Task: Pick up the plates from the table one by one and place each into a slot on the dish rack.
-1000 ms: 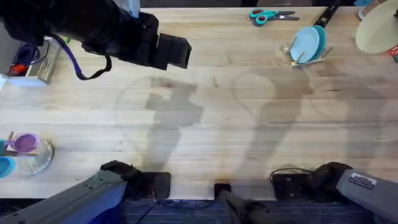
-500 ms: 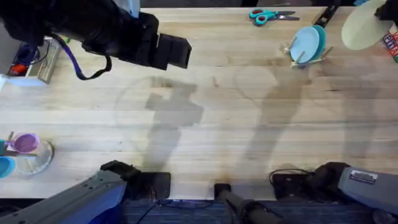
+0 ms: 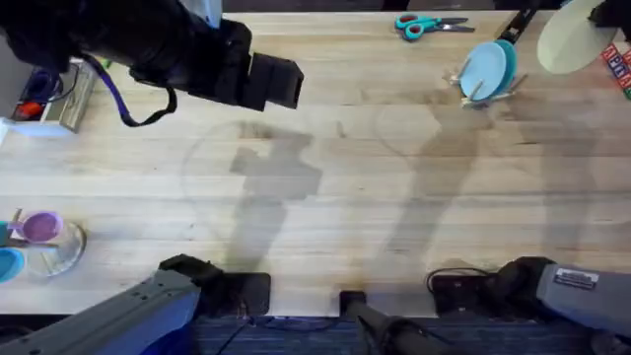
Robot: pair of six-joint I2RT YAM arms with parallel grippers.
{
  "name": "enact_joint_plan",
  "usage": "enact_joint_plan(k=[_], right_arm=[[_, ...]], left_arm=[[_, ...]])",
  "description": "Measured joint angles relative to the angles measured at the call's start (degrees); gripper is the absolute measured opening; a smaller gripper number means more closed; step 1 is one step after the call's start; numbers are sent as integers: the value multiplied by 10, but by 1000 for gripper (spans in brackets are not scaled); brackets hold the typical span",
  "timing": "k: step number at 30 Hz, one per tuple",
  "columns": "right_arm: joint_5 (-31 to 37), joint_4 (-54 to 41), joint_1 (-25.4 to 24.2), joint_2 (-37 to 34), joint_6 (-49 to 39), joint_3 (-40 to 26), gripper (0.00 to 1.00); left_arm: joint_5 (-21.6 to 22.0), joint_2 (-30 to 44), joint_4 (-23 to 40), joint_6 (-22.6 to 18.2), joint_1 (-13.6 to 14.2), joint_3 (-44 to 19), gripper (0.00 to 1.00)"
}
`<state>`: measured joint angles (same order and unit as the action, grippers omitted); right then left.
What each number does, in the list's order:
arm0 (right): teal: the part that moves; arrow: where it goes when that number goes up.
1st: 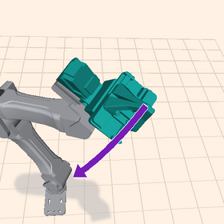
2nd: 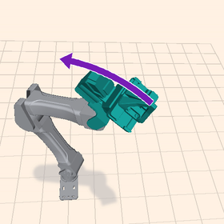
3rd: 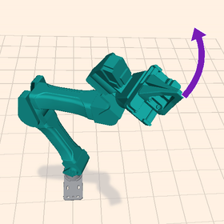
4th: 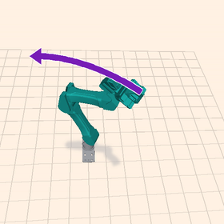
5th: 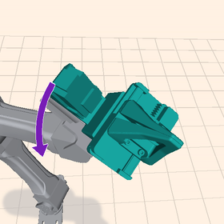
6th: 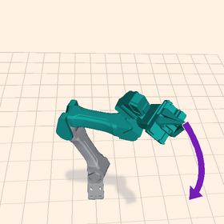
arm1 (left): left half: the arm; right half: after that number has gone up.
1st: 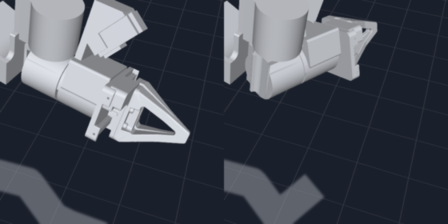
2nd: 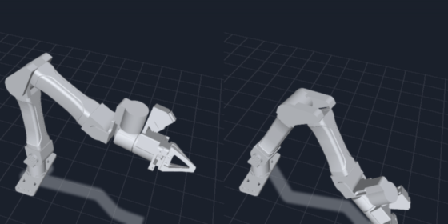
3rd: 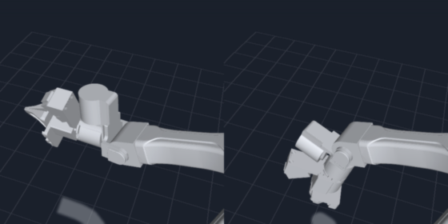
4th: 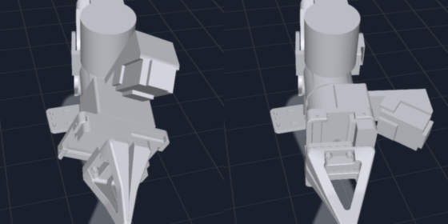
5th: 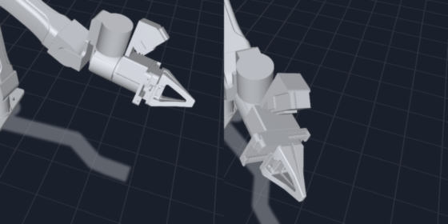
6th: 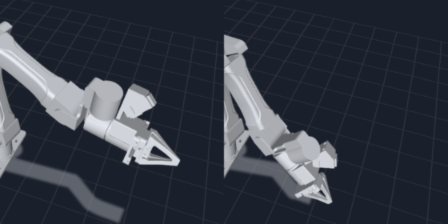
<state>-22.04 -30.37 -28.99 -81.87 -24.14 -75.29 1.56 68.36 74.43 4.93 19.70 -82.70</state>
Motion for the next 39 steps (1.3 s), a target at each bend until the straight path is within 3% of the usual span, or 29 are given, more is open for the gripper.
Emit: enact_joint_plan(k=[39], right_arm=[[2,47,23,-54,2,0,29]], left_arm=[[0,0,0,0,0,0,994]])
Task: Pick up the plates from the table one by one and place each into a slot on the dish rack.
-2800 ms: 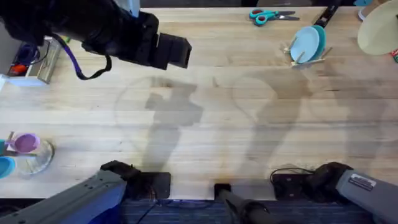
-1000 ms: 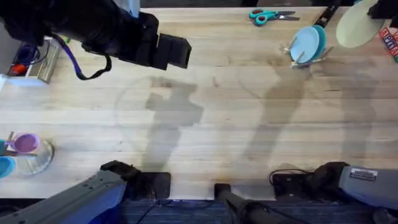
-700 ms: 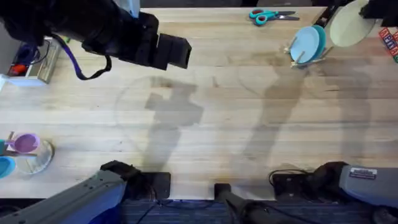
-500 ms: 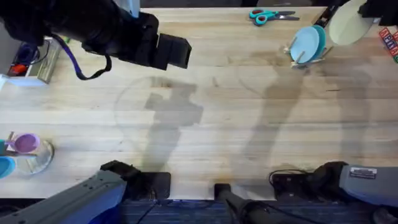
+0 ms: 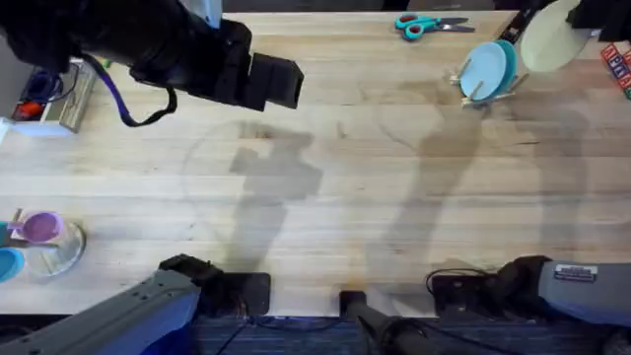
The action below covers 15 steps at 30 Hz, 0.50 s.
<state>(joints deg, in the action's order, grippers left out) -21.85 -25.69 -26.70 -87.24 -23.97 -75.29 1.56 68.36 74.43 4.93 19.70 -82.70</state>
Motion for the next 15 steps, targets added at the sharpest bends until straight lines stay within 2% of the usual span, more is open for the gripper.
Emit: enact_joint_plan(k=[15], right_arm=[[0,4,0,-23,0,0,29]], left_arm=[[0,0,0,0,0,0,994]])
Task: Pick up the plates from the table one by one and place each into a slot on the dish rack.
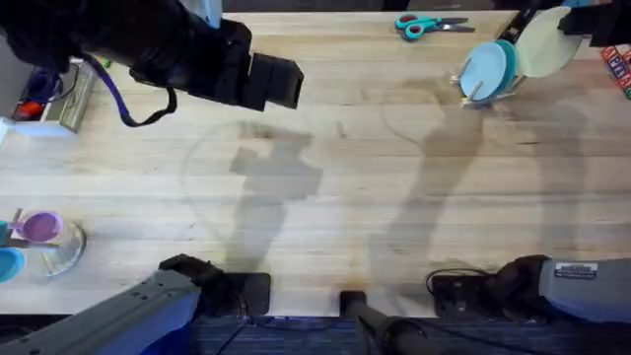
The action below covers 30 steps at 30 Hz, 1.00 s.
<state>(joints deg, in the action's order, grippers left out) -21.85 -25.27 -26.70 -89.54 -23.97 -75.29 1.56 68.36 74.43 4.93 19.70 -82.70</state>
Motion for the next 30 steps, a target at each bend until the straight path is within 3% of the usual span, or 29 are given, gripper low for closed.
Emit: enact_joint_plan(k=[18,30], right_arm=[[0,42,21,-21,24,0,29],[56,49,45,-42,26,0,29]], left_arm=[[0,0,0,0,0,0,994],[0,0,0,0,0,0,993]])
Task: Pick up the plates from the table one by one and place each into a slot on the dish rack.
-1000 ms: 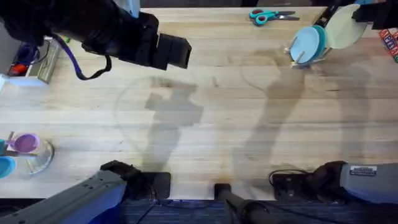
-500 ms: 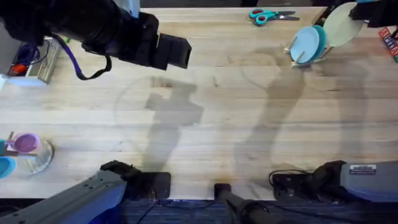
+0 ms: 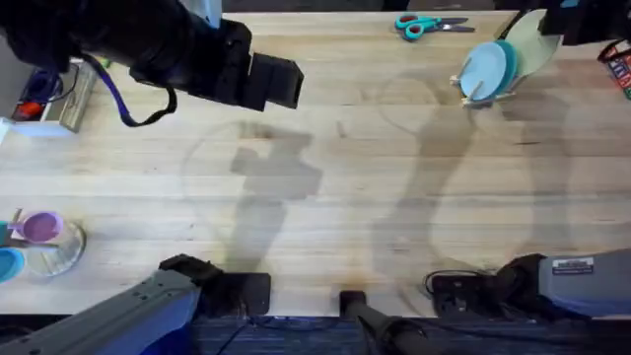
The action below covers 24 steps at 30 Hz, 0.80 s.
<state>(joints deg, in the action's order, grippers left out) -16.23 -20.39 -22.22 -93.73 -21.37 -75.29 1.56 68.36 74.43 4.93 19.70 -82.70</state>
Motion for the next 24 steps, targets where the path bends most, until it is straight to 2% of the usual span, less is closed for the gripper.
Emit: enact_joint_plan(k=[24], right_arm=[[4,5,1,-34,2,0,29]], left_arm=[[0,0,0,0,0,0,993]])
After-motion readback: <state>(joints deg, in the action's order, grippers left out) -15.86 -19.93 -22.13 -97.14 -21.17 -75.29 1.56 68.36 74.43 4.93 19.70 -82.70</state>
